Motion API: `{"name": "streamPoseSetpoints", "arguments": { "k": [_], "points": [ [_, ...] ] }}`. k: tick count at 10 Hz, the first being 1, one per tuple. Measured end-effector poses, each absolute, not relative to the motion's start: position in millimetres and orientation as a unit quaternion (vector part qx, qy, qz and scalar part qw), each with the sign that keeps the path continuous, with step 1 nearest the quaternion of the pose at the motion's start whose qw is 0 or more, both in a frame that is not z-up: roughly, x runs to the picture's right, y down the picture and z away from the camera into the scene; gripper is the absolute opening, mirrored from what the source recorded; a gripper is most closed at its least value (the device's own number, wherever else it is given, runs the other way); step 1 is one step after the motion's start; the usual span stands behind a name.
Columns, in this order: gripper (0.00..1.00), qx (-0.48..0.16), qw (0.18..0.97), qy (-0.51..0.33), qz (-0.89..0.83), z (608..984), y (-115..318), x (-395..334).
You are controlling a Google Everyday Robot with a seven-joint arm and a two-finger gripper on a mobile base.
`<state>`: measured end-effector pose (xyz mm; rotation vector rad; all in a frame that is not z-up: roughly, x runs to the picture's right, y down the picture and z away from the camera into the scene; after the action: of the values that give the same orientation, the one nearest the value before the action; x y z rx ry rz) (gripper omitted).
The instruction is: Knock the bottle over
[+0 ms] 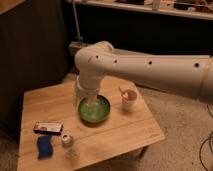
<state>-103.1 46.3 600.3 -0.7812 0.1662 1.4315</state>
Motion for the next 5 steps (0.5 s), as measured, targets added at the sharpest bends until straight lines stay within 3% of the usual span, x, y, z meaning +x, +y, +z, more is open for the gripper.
{"name": "streamPoseSetpoints", "arguments": {
  "k": [3,5],
  "points": [
    [0.03,-0.401,0.668,0.047,0.624,570,47,-105],
    [0.00,-0.423,0.664,0.048,0.615,567,63,-110]
  ]
}}
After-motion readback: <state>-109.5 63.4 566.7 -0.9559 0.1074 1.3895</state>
